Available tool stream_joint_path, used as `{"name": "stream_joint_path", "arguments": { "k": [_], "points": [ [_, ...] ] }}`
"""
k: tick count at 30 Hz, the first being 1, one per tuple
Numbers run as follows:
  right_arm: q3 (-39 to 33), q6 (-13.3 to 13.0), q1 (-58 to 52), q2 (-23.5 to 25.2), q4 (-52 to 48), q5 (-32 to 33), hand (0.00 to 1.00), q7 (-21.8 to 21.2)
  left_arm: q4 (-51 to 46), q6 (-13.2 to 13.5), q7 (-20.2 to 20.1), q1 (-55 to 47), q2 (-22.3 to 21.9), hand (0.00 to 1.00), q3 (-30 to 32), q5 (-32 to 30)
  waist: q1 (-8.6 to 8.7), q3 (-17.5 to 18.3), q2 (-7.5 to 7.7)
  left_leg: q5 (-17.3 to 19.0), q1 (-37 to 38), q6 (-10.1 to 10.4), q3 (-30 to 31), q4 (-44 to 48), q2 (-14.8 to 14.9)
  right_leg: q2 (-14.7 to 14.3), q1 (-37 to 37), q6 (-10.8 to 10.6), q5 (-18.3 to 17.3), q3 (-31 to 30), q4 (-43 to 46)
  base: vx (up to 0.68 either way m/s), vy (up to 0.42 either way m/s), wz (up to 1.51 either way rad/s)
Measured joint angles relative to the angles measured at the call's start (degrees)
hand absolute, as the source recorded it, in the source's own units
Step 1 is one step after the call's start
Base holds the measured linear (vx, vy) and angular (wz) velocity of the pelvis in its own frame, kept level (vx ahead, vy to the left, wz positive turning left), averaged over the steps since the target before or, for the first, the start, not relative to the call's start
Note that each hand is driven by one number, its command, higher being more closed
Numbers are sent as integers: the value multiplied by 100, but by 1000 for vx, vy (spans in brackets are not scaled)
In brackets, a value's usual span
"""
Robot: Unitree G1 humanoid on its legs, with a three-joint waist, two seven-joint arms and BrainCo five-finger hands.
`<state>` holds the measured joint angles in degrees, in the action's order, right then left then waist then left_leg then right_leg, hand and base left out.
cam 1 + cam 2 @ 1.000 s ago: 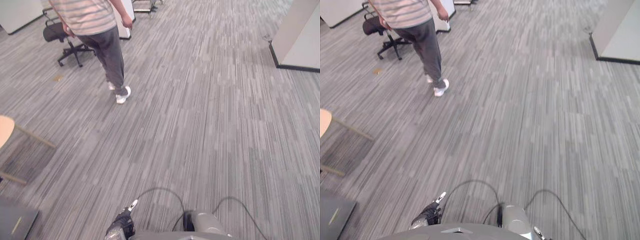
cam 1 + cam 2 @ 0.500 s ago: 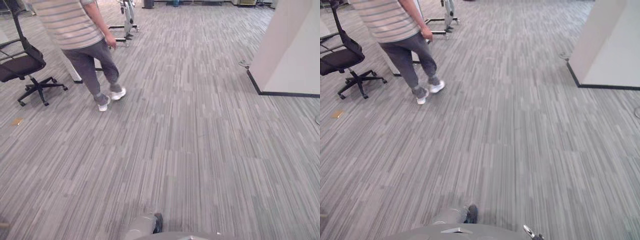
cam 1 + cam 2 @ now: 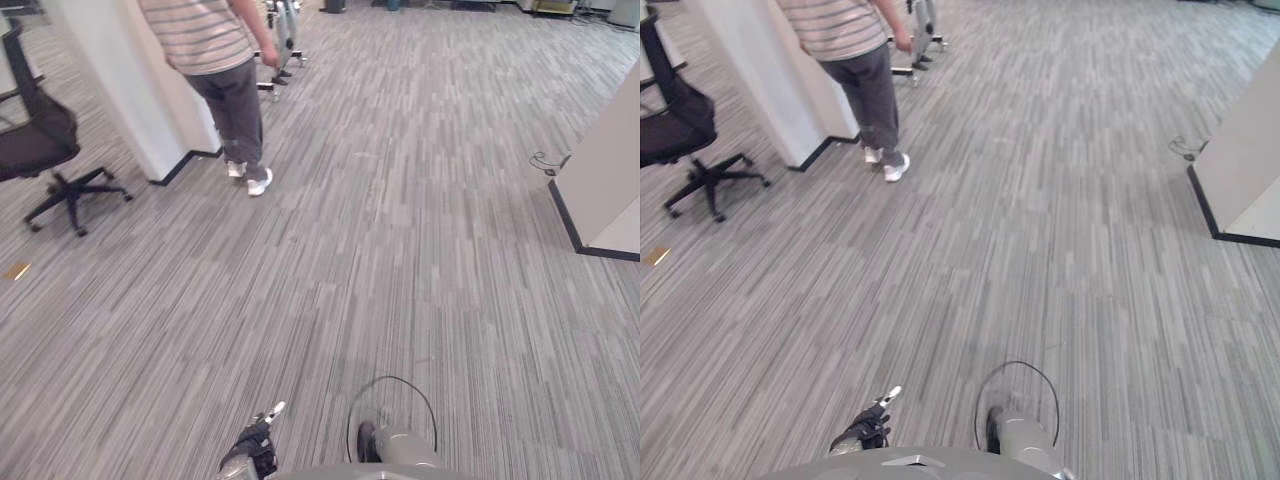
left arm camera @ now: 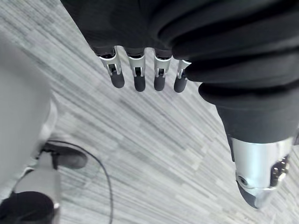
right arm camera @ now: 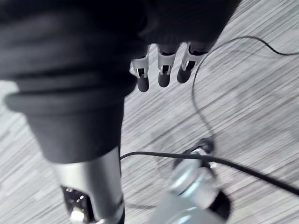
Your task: Organize washtable
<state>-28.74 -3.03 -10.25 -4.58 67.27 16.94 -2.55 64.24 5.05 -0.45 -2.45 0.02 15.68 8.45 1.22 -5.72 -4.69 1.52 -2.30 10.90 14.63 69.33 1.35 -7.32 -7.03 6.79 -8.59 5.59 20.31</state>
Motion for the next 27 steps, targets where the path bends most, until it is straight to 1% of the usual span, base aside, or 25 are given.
{"name": "stream_joint_path", "arguments": {
  "k": [1,2,3,4,5,6,8,9,10,11,12,13,14,15,16,17,18,19,20,22,23,24,25,26,27],
  "points": [
    [145,-4,152,21,24,-1,0,9,21,-12,-12,-73,117,0,-7,80,-82,-70,177,267,-571,-420,-352,590,6,-56,580,85,-102,-172,-256,143,-77,-60],
    [216,-4,224,40,23,0,0,8,0,16,-10,-76,214,0,-30,142,-118,-101,262,424,-894,-659,-527,634,15,-46,844,94,-115,-255,-427,12,-10,-58],
    [268,-9,428,65,13,0,0,11,-172,44,-15,-67,317,0,-47,143,-249,-105,393,760,-1675,-940,-939,100,28,8,1386,98,-151,-508,-881,-99,41,-48],
    [289,-11,515,64,11,0,0,13,-207,65,-10,-66,357,0,-47,144,-337,-101,436,846,-1909,-968,-1084,-397,13,60,1557,75,-239,-609,-1025,-195,91,-64],
    [363,-27,658,42,20,0,0,17,-212,85,12,-72,399,0,-81,152,-395,-100,448,875,-2117,-947,-1203,-1488,-33,109,1773,23,-374,-755,-1145,-272,141,-71],
    [497,-51,779,8,13,-2,0,31,-185,84,51,-172,420,0,-133,166,-453,-53,407,726,-2129,-845,-1254,-3356,-57,167,1977,-28,-637,-931,-1195,-278,169,-66],
    [660,-62,831,-15,7,-3,0,57,-190,53,131,-412,315,0,-204,222,-480,20,238,247,-2067,-765,-1253,-5681,-61,193,2375,-145,-1050,-1132,-1235,-76,222,-56],
    [737,-58,638,8,6,-2,0,96,-196,13,167,-657,369,0,-194,302,-524,146,317,175,-2156,-868,-1424,-5880,-153,372,2692,-299,-1339,-1171,-1236,194,178,-53],
    [797,-58,547,33,-1,-2,0,107,-175,4,198,-769,392,0,-222,306,-587,193,379,-63,-2159,-974,-1626,-5645,-163,463,2779,-397,-1485,-1238,-1056,454,137,-63],
    [909,-59,413,72,-96,-1,0,107,-110,-48,226,-905,331,0,-192,386,-643,301,415,-702,-2118,-1213,-1851,-5317,-213,576,2497,-591,-1613,-1284,78,651,63,-49],
    [837,-54,253,178,-81,0,0,108,-95,-40,216,-949,485,0,-224,386,-634,495,643,-782,-1994,-1377,-1937,-5187,-468,769,1946,-928,-1350,-1265,1579,660,73,-24],
    [761,-53,212,234,-75,26,0,95,-89,-38,220,-930,599,0,-271,383,-612,557,805,-652,-1836,-1477,-1973,-5244,-665,882,1674,-1004,-919,-1287,2281,545,44,31],
    [660,-52,153,262,-22,13,0,73,-93,-29,225,-905,733,0,-433,380,-493,568,944,-534,-1535,-1552,-1893,-5377,-908,965,1374,-1213,20,-1288,3101,422,69,64],
    [604,-48,157,248,22,9,0,64,-131,-13,220,-770,825,0,-588,364,-381,534,1033,-430,-1108,-1620,-1742,-5502,-1113,1071,1035,-1158,447,-1236,4035,370,110,84],
    [605,-57,144,231,4,8,0,69,-147,-4,219,-606,804,0,-672,361,-292,473,971,-332,-705,-1705,-1487,-5636,-1210,1205,652,-844,264,-1035,4604,294,100,71],
    [589,-56,138,189,-24,8,0,63,-142,0,219,-536,764,0,-706,359,-244,428,900,-274,-493,-1715,-1378,-5707,-1206,1248,484,-715,138,-945,4747,260,74,66],
    [544,-59,118,176,-65,23,0,28,-151,29,209,-400,670,0,-770,355,-186,327,747,-180,-10,-1748,-1210,-5951,-1123,1294,209,-711,-152,-835,4623,184,83,38],
    [542,-57,94,129,-162,3,0,33,-155,43,201,-339,543,0,-852,352,-186,247,614,-101,448,-1763,-1142,-6226,-988,1323,34,-765,-408,-770,4051,74,98,25],
    [551,-61,69,136,-207,1,0,33,-153,42,202,-318,478,0,-859,351,-191,214,553,-37,588,-1752,-1114,-6306,-910,1332,-42,-795,-506,-702,3662,-110,108,6],
    [610,-74,-7,133,-245,2,0,41,-143,29,203,-278,289,0,-862,356,-178,215,478,318,878,-1693,-1010,-6270,-664,1343,-163,-989,-571,-447,1895,-181,65,13],
    [628,-72,-13,143,-232,0,0,42,-143,48,183,-258,289,0,-854,347,-185,226,485,515,890,-1620,-960,-6116,-595,1324,-117,-1107,-466,-426,933,-182,9,16],
    [688,-65,-21,187,-189,0,0,46,-145,80,160,-213,333,0,-828,349,-190,229,590,724,877,-1535,-916,-5935,-570,1314,-42,-1099,-130,-517,-92,-84,-74,16],
    [900,-73,-32,188,-189,37,0,92,-147,83,165,-208,348,0,-681,348,-192,215,677,952,868,-1430,-865,-5728,-573,1368,34,-1089,456,-563,-494,45,-151,17],
    [1006,-77,-50,170,-192,53,0,97,-141,85,173,-213,344,0,-599,342,-176,223,698,1048,877,-1362,-824,-5647,-558,1347,101,-1084,712,-548,-530,231,-274,23],
    [1176,-75,-44,63,-187,68,0,102,-136,95,203,-276,236,0,-456,244,-185,298,608,1136,921,-1254,-789,-5629,-358,1212,197,-991,655,-336,-561,275,-286,28]
  ]
}}
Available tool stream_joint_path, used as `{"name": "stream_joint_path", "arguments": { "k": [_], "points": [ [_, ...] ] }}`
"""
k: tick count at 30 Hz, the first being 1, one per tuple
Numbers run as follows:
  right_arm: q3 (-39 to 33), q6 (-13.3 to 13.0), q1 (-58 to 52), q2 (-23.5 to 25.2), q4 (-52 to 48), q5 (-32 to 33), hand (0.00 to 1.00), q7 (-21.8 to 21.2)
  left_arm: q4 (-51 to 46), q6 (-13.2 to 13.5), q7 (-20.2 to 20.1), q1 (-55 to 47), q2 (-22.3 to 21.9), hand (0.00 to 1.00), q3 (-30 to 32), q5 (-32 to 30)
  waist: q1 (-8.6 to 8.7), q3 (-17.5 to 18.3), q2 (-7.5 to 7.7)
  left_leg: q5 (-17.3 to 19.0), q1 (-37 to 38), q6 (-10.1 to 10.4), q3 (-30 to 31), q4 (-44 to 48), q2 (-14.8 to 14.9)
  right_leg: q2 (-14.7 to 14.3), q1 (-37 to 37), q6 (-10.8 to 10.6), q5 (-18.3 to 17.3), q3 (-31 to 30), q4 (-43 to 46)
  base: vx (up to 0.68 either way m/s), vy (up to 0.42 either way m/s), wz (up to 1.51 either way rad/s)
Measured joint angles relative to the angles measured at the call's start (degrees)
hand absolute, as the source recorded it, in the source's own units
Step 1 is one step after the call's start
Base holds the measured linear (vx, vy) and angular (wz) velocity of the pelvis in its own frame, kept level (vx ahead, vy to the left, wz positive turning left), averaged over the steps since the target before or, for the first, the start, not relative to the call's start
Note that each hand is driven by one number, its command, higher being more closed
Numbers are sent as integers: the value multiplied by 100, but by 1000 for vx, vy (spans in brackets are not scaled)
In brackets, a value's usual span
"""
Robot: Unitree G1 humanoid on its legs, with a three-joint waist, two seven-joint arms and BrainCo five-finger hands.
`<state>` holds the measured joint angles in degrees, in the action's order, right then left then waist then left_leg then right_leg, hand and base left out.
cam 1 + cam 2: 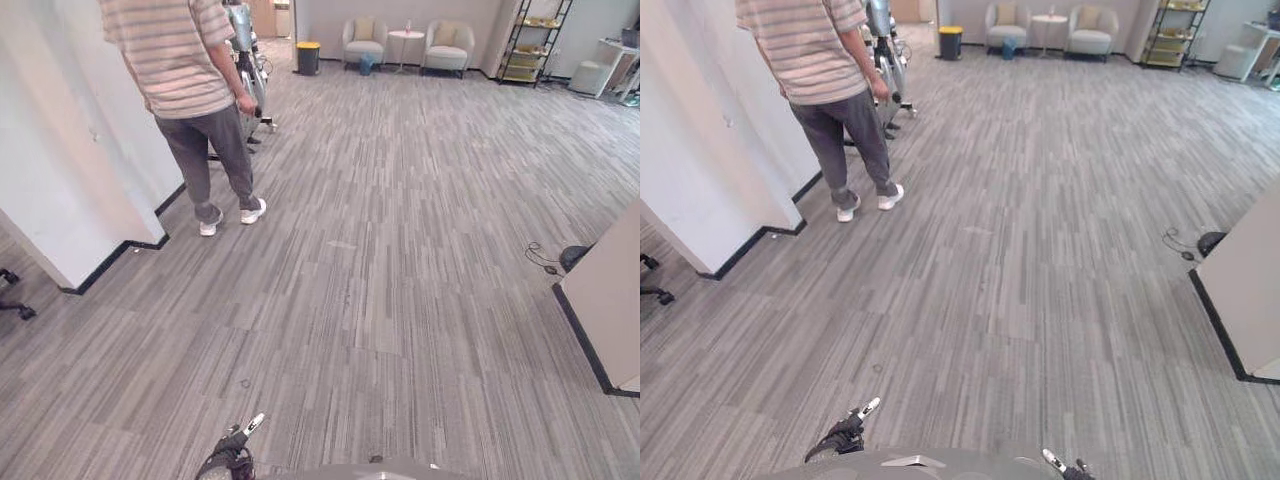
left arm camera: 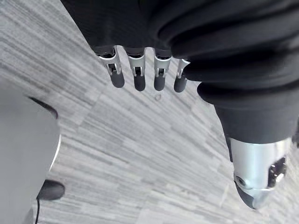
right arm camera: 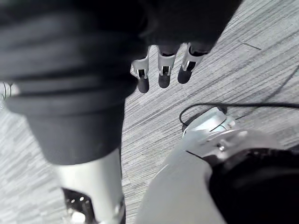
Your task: Organize washtable
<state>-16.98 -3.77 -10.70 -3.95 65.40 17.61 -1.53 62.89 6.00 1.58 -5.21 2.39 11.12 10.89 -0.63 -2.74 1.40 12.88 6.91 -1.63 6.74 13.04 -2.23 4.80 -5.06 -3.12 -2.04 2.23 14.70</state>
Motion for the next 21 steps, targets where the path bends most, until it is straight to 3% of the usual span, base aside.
{"name": "stream_joint_path", "arguments": {
  "k": [2,3,4,5,6,7,9,10,11,12,14,15,16,17,18,21],
  "points": [
    [100,9,-5,-83,21,-12,0,20,-16,55,-1,-38,-88,0,90,-116,-13,39,-74,39,58,97,31,-138,189,-147,87,60,-34,143,-180,192,-198,22],
    [-299,13,266,-167,488,-24,0,-34,435,101,-2,109,60,0,-55,-113,33,23,-109,-156,183,314,387,-685,337,-309,418,127,83,310,-830,39,-44,6],
    [-298,13,266,-167,488,-25,0,-34,435,101,-2,109,59,0,-54,-112,32,32,-186,-156,183,314,387,-687,338,-310,418,126,82,310,-830,0,0,0],
    [-299,13,264,-169,488,-25,0,-34,435,101,-1,109,57,0,-54,-112,34,22,-88,-156,183,314,386,-692,338,-309,418,126,82,310,-830,0,0,0],
    [-299,13,265,-166,488,-24,0,-34,434,102,-3,109,61,0,-54,-113,33,30,-211,-156,183,314,388,-696,337,-310,420,127,83,310,-830,0,0,0],
    [-301,13,253,-169,489,-25,0,-34,436,101,-1,108,56,0,-52,-113,35,22,-86,-155,179,313,385,-700,339,-310,413,125,82,308,-832,0,0,0],
    [-316,16,249,-165,489,-32,0,-35,437,95,-13,107,59,0,-47,-112,34,31,-201,-155,179,313,372,-721,343,-313,410,125,82,298,-838,0,1,-2],
    [-338,19,232,-164,489,-64,0,-42,442,86,-35,103,60,0,-35,-111,35,29,-107,-155,180,313,340,-734,348,-321,406,119,80,288,-853,4,5,-5],
    [-341,20,235,-161,490,-84,0,-51,443,82,-53,103,62,0,-34,-112,34,31,-212,-155,179,313,329,-737,347,-326,407,118,85,279,-864,5,6,-8],
    [-366,29,234,-166,492,-90,0,-76,446,70,-94,101,61,0,-16,-111,35,30,-97,-156,178,312,312,-754,353,-334,405,91,84,258,-920,9,6,-7],
    [-436,50,241,-158,499,-98,0,-92,450,39,-130,101,66,0,13,-111,36,35,-210,-156,170,312,288,-772,354,-346,399,85,99,230,-941,24,4,-8],
    [-482,71,246,-155,505,-102,0,-103,454,26,-154,100,68,0,21,-110,38,32,-135,-158,160,310,281,-791,353,-348,382,85,100,222,-949,30,6,-5],
    [-516,75,251,-152,507,-122,0,-106,454,21,-180,101,72,0,23,-109,37,31,-223,-158,154,310,274,-800,353,-348,372,87,101,221,-951,31,10,-4],
    [-573,81,256,-149,512,-148,0,-110,461,1,-241,100,68,0,74,-110,36,27,-129,-163,131,302,249,-843,352,-344,324,84,87,212,-944,31,14,-5],
    [-587,95,294,-142,512,-161,0,-120,459,-59,-278,101,71,0,140,-107,38,14,-189,-165,73,297,229,-875,348,-341,224,122,25,199,-898,34,11,-6],
    [-617,175,418,-102,500,-308,0,-122,450,-127,-338,151,56,0,272,-48,50,-55,-149,-106,-122,284,190,-863,303,-283,-225,96,-280,179,-322,45,-19,-2]
  ]
}}
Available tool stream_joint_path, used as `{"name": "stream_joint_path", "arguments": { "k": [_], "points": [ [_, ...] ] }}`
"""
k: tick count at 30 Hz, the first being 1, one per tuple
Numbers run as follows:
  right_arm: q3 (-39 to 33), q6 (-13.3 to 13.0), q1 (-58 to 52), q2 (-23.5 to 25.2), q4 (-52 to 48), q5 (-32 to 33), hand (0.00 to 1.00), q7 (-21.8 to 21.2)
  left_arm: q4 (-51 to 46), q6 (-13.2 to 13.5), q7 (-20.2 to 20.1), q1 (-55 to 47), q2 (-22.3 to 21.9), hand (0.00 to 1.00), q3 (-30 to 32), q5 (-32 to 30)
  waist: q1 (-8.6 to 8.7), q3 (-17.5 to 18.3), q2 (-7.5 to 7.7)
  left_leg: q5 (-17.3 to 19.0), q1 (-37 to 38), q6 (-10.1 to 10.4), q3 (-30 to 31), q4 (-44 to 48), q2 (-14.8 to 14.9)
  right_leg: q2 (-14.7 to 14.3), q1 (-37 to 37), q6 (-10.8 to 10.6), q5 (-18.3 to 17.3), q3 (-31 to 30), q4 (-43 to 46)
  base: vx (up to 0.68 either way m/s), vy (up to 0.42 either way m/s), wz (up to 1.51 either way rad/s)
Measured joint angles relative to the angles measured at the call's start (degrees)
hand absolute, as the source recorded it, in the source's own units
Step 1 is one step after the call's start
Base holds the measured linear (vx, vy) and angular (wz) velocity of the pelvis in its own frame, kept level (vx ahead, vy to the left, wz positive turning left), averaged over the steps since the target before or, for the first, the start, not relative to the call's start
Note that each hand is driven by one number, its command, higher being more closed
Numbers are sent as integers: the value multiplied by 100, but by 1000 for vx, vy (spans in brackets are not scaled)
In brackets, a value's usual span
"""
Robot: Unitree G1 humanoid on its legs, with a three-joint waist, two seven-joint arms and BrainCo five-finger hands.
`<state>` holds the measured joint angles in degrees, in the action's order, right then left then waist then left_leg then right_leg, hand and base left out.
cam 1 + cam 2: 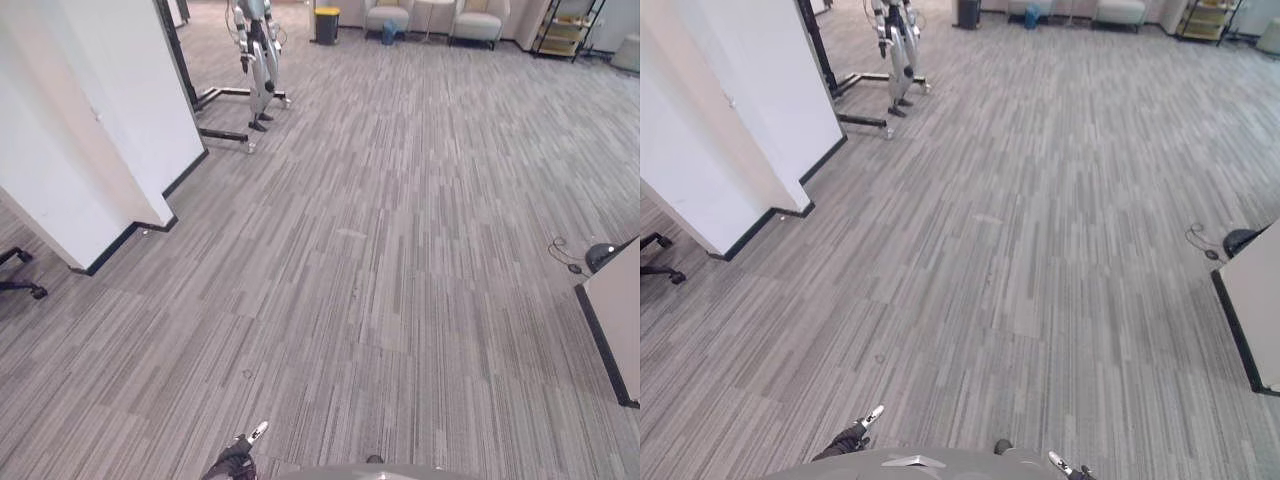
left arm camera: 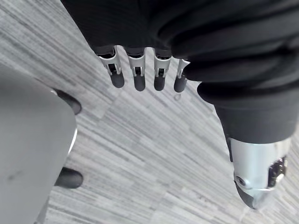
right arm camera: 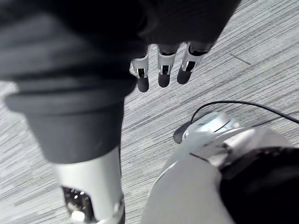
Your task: Organize washtable
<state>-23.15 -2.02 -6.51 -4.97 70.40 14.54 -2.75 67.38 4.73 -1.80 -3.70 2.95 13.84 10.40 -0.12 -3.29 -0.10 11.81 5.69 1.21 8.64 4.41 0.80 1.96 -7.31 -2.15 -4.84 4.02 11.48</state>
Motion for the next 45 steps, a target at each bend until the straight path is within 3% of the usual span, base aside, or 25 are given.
{"name": "stream_joint_path", "arguments": {
  "k": [5,6,7,9,11,13,15,17,18,20,22,24,25,27,29,32,33,35,36,37,38,40,42,43,45],
  "points": [
    [-164,1,-31,94,-30,3,0,28,-37,-109,15,-13,-90,0,849,53,5,-74,35,574,-143,122,-3,953,23,9,-219,132,-841,-8,1030,164,-80,5],
    [-150,-2,-33,121,-57,3,0,30,-87,-111,6,-12,-174,0,1288,57,-16,-86,103,684,-679,272,-179,2321,-19,15,-188,145,-971,7,1168,162,-59,8],
    [-140,-3,-48,118,-65,3,0,30,-164,-113,17,-9,-241,0,1489,72,-38,-98,97,627,-1046,339,-270,3144,-13,-10,-139,133,-995,23,1184,111,-77,-4],
    [-75,-29,-154,17,-205,5,0,47,-376,-109,24,-37,-438,0,1778,280,-307,-250,-94,-640,-2104,429,-400,5603,178,-254,278,372,-1265,-69,1194,-69,-18,-40],
    [-8,-23,-188,9,-257,1,0,80,-470,-99,28,-86,-360,0,1767,299,-349,-244,-47,-385,-2675,305,-591,6209,230,-262,573,430,-1427,-147,1061,144,-77,-26],
    [18,-10,-158,-2,-275,4,0,115,-466,-86,33,-134,-313,0,1731,305,-372,-228,-22,3,-3144,326,-855,5450,268,-207,805,414,-1490,-205,741,309,-64,-16],
    [238,-23,11,-17,-344,6,0,151,-455,-81,88,-329,-298,0,1702,296,-494,-188,45,-9,-3332,340,-1120,3520,273,-101,1011,350,-1596,-464,461,468,-13,-55],
    [223,-38,146,58,-335,5,0,147,-384,-104,126,-621,-266,0,1575,276,-590,-90,73,-736,-3285,244,-1077,2197,223,27,1333,228,-1874,-665,281,746,64,-61],
    [144,-27,53,249,-286,5,0,144,-253,-106,127,-806,-123,0,1544,269,-664,213,348,-618,-3266,-22,-1317,2425,-38,320,1469,38,-2008,-796,376,897,55,-40],
    [50,-27,42,419,-319,5,0,108,-80,-120,169,-817,12,0,1564,267,-653,287,537,-209,-3004,-245,-1462,2628,-285,534,1164,-180,-1888,-992,1670,754,32,-1],
    [57,-36,59,405,-346,6,0,33,-38,-147,171,-719,142,0,1296,259,-499,194,525,276,-2170,-500,-1411,2521,-602,535,383,-285,-428,-1190,4339,705,53,38],
    [39,-54,63,371,-342,32,0,15,-25,-185,165,-654,206,0,996,238,-335,99,451,381,-1417,-614,-1217,2206,-702,528,27,-194,-400,-956,5392,438,-38,39],
    [42,-140,63,278,-438,139,0,-7,-24,-182,144,-500,203,0,771,186,-230,22,332,386,-603,-624,-1066,1628,-644,508,-397,82,-576,-506,5695,95,-58,17],
    [12,-186,60,285,-626,253,0,-24,-47,-178,129,-267,152,0,648,155,-170,40,160,422,0,-679,-1028,987,-475,339,-1187,109,-714,-91,5342,-105,-55,-3],
    [-98,-240,78,268,-689,279,0,-29,-59,-172,138,135,117,0,567,163,-116,-184,174,577,630,-766,-918,529,-344,219,-1572,84,-737,266,4049,-275,-56,20],
    [-144,-212,6,274,-523,361,0,28,-312,-73,139,471,12,0,288,163,121,-238,234,926,1214,-675,-561,132,-208,278,-1728,-70,62,1083,772,-168,-61,57],
    [-136,-146,-88,225,-502,448,0,55,-369,-34,129,368,-171,0,313,164,207,-204,100,997,1434,-666,-405,231,-122,221,-1845,210,203,1135,1006,194,-161,62],
    [-189,-105,-113,156,-503,459,0,51,-360,-24,134,354,-393,0,448,165,258,-221,-34,973,853,-532,-307,2137,-39,104,-1604,544,686,1100,1175,528,-320,27],
    [-117,-105,-94,40,-564,443,0,55,-419,-14,151,364,-502,0,719,165,156,-229,-307,261,268,55,-325,3624,108,-129,-1363,589,356,1112,1228,532,-341,-21],
    [-59,-103,-71,-48,-586,406,0,52,-420,-13,154,337,-544,0,820,165,88,-255,-382,-475,-50,259,-308,4325,107,-216,-1207,581,193,1056,1234,403,-265,-62],
    [132,-102,15,-123,-688,408,0,62,-455,12,189,295,-585,0,853,169,-53,-369,-428,-1717,-637,658,-370,5482,166,-412,-789,666,-101,888,1170,251,-203,-52],
    [136,-99,250,-85,-679,408,0,105,-459,11,169,273,-408,0,746,216,-120,-565,-416,-1062,-1417,219,-623,6661,315,-547,165,711,-350,770,872,116,-143,-38],
    [328,-114,507,98,-680,405,0,102,-616,66,128,106,-168,0,610,280,-328,-646,-112,-247,-2161,-48,-1076,6030,331,-449,1148,729,-370,495,287,-163,-65,-61],
    [323,-114,763,134,-661,407,0,104,-680,79,130,13,-59,0,594,266,-468,-602,53,-53,-2494,1,-1120,4399,184,-343,1581,687,-394,203,62,-308,-5,-83],
    [334,-156,965,144,-675,408,0,105,-660,64,134,-255,-73,0,586,265,-561,-523,-81,-346,-2404,217,-860,2132,108,-284,1899,499,-517,-97,-63,-329,107,-105]
  ]
}}
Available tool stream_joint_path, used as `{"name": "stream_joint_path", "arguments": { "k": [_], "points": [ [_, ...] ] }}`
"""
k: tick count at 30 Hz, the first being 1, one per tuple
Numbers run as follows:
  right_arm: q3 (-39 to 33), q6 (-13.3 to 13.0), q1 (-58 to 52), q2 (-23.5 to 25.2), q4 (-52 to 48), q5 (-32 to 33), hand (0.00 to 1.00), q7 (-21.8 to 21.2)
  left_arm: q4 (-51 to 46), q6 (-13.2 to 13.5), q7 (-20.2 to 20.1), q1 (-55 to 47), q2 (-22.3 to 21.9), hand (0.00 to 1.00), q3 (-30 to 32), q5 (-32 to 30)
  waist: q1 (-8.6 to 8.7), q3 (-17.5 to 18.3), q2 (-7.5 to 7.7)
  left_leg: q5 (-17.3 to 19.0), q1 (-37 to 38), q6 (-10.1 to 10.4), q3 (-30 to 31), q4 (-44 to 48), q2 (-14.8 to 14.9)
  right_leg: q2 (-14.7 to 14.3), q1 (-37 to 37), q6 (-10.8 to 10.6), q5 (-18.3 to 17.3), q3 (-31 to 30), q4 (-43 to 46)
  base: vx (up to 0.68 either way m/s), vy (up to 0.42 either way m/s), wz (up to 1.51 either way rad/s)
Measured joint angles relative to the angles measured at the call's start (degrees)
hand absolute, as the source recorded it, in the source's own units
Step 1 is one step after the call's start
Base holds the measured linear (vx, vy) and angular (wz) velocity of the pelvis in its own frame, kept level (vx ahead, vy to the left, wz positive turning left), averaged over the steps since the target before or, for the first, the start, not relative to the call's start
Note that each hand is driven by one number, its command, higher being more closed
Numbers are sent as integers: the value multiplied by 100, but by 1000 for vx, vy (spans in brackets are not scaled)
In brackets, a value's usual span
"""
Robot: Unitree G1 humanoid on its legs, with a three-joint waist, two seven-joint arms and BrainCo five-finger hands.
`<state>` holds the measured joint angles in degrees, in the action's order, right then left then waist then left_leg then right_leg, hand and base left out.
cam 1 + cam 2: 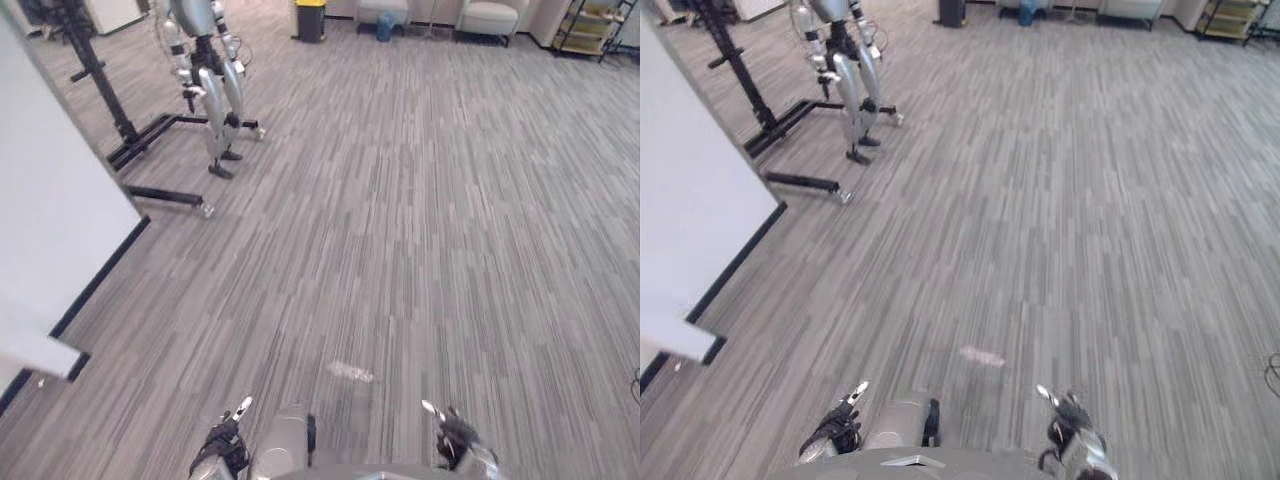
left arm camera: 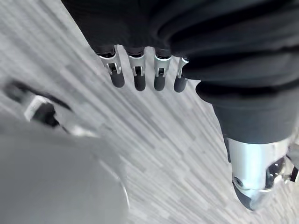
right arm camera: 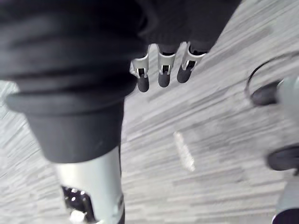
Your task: Organize washtable
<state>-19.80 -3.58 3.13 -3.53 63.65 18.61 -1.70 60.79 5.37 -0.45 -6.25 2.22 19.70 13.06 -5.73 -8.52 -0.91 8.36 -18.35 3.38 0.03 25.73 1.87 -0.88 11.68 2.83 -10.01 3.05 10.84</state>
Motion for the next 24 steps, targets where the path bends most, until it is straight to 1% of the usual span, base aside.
{"name": "stream_joint_path", "arguments": {
  "k": [1,2,3,4,5,6,7,8,9,10,11,12,13,14,15,16,17,18,19,20,21,22,23,24],
  "points": [
    [165,-80,10,-83,-25,-2,0,-5,103,-13,20,-276,-88,0,-110,-3,-23,106,-308,-446,2,-25,170,-1033,134,-109,268,-123,-219,-268,17,-278,312,-120],
    [236,-90,-60,-97,-71,-3,0,-6,282,-35,48,-440,-128,0,-168,-4,-56,201,-412,-781,-146,-183,145,-710,152,-80,383,-182,-589,-410,228,-99,342,-109],
    [254,-67,-101,-57,-59,-4,0,-3,407,-56,64,-560,-159,0,-167,-4,-83,275,-373,-965,-202,-307,20,-362,85,13,408,-240,-817,-492,472,426,246,-61],
    [359,-71,-340,38,-51,-5,0,14,656,-87,98,-703,44,0,-74,3,29,445,-40,-634,-138,-467,-153,-115,-262,430,129,-423,-916,-590,1344,622,93,-24],
    [399,-65,-425,42,-34,-4,0,9,661,-100,110,-704,72,0,-119,0,36,480,56,-603,-48,-498,-178,-229,-386,537,-159,-599,-787,-584,1966,821,57,18],
    [417,-64,-514,44,17,-4,0,-1,659,-114,109,-646,169,0,-200,-7,74,452,147,-595,178,-620,-146,-425,-570,644,-617,-888,-399,-613,2988,501,36,36],
    [408,-62,-569,45,63,-4,0,-5,669,-126,108,-561,221,0,-261,-10,113,390,187,-600,406,-708,-66,-561,-669,660,-763,-954,-365,-628,3482,468,46,47],
    [413,-63,-690,38,72,-1,0,-13,634,-127,108,-480,264,0,-348,-15,129,372,212,-573,846,-742,-33,-862,-749,740,-982,-872,-411,-547,3927,279,4,32],
    [428,-70,-748,12,86,-4,0,-29,578,-111,101,-474,255,0,-400,-24,143,360,166,-565,1293,-756,0,-1188,-746,743,-1131,-759,-478,-402,3955,221,-16,18],
    [427,-76,-733,7,123,-6,0,-57,539,-106,99,-447,251,0,-402,-44,178,342,140,-566,1498,-759,44,-1322,-736,741,-1173,-689,-523,-292,3847,110,-60,19],
    [424,-79,-727,7,149,-5,0,-78,523,-106,98,-334,261,0,-402,-52,235,329,132,-566,1843,-759,162,-1530,-684,740,-1235,-599,-592,-33,3497,4,-60,30],
    [417,-78,-724,1,179,-4,0,-79,519,-102,99,-243,257,0,-420,-51,236,326,126,-558,2086,-765,246,-1678,-617,731,-1315,-595,-634,164,3054,-62,-43,34],
    [418,-80,-727,0,180,-4,0,-80,480,-84,99,-216,246,0,-447,-51,241,336,119,-544,2131,-774,280,-1748,-573,731,-1371,-599,-635,248,2790,-126,5,37],
    [416,-82,-729,7,182,-3,0,-79,420,-44,95,-162,239,0,-528,-52,279,336,119,-469,2192,-753,385,-1789,-502,707,-1460,-637,-609,246,2213,-155,24,39],
    [416,-80,-728,15,193,-5,0,-78,425,-29,96,-120,254,0,-545,-50,282,334,141,-355,2186,-694,459,-1741,-486,687,-1471,-721,-434,131,1540,-137,5,38],
    [416,-77,-734,19,221,-4,0,-80,427,-29,104,-119,264,0,-536,-50,277,353,173,-282,2185,-668,485,-1708,-487,712,-1458,-750,-197,3,1173,-80,-38,20],
    [423,-76,-741,22,231,-4,0,-79,432,-38,108,-133,273,0,-524,-50,273,387,201,-262,2198,-648,489,-1726,-491,741,-1451,-741,-28,-25,971,-9,-126,3],
    [470,-73,-761,36,295,-5,0,-80,409,-31,108,-203,285,0,-488,-49,247,471,266,-234,2200,-598,488,-1793,-502,777,-1424,-724,302,-29,603,59,-273,-7],
    [474,-69,-765,88,407,-8,0,-79,385,-6,110,-264,336,0,-487,-50,225,559,379,-200,2203,-523,485,-1866,-540,826,-1303,-915,598,25,197,89,-311,-9],
    [446,-66,-766,88,437,-10,0,-78,421,-14,110,-265,330,0,-489,-51,218,591,349,-189,2204,-485,500,-1879,-505,819,-1230,-942,582,69,25,108,-306,-5],
    [422,-65,-773,82,447,-17,0,-79,479,-34,109,-263,308,0,-494,-51,224,644,329,-213,2252,-424,535,-1944,-444,755,-1119,-927,585,125,-198,102,-242,8],
    [348,-65,-780,42,451,-19,0,-82,553,-30,109,-253,272,0,-506,-51,256,598,257,-254,2413,-360,608,-2078,-363,683,-959,-888,606,236,-351,98,-224,20],
    [315,-65,-799,16,451,-30,0,-79,605,-31,106,-253,267,0,-521,-51,296,600,250,-276,2478,-327,669,-2144,-336,661,-896,-877,612,299,-393,74,-209,41],
    [232,-62,-845,-34,451,-84,0,-78,666,-36,103,-269,266,0,-594,-52,345,649,166,-287,2535,-300,763,-2236,-259,602,-797,-853,626,426,-444,35,-110,33]
  ]
}}
